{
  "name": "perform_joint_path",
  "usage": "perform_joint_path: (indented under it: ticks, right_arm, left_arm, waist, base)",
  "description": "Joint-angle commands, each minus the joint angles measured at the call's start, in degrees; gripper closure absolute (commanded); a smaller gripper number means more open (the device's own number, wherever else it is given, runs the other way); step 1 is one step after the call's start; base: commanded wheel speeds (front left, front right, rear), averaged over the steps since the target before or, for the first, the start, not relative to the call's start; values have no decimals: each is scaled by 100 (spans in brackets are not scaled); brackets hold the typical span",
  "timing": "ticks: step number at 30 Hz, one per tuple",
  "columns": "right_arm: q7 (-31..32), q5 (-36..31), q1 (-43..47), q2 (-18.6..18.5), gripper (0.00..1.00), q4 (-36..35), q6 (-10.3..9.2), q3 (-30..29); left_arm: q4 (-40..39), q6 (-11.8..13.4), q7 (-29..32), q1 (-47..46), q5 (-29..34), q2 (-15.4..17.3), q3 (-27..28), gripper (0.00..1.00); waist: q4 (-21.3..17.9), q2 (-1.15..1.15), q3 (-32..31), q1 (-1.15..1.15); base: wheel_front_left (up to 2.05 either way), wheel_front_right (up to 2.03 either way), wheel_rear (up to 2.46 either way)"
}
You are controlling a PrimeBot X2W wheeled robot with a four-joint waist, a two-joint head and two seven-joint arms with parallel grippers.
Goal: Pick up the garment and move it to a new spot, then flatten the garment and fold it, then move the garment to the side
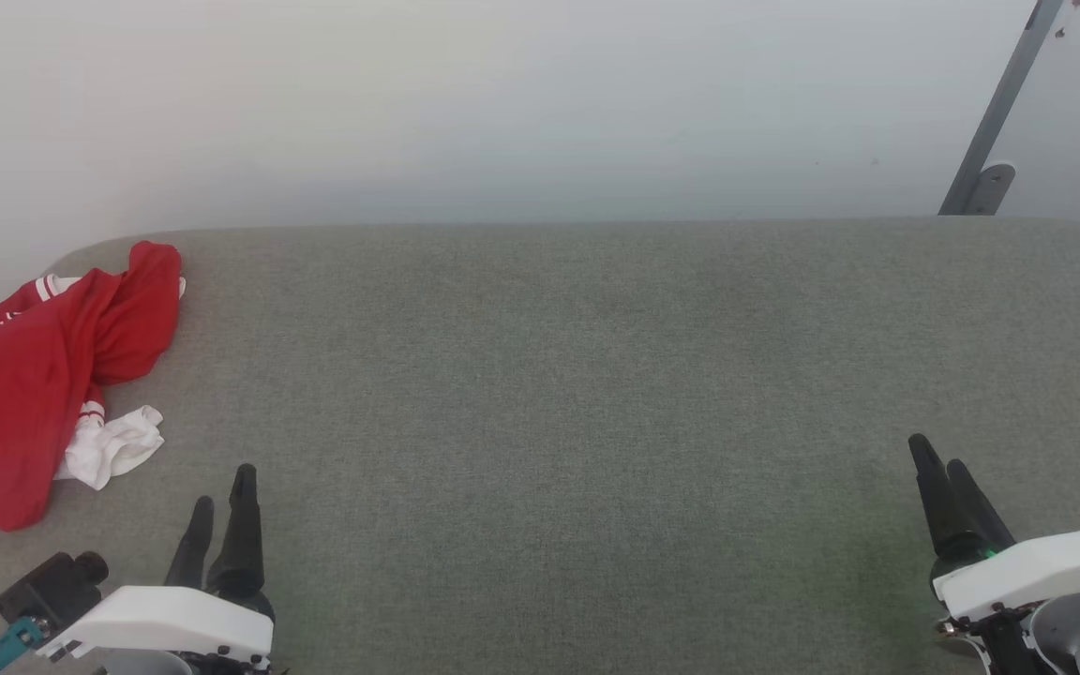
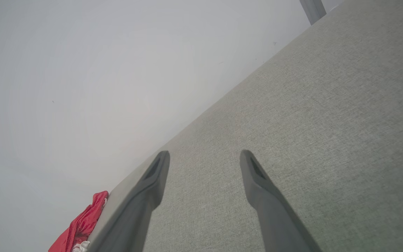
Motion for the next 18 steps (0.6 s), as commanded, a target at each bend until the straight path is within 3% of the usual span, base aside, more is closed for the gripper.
perform_joint_path:
  ticks: [1,18]
  right_arm:
    - [-29,-95,-129,-50,0,-77,1,13]
    - [-182,-815,-122,-236,0,-242,1,48]
  left_arm:
    - [-89,-31,-42,-8,157,34,34,0]
    - [-315,-122,-329,83,1280,22,172,0]
  waist:
    - [-1,0,0,0]
    - [-85,0,-31,0]
  base:
    - [0,0,0]
    - [0,0,0]
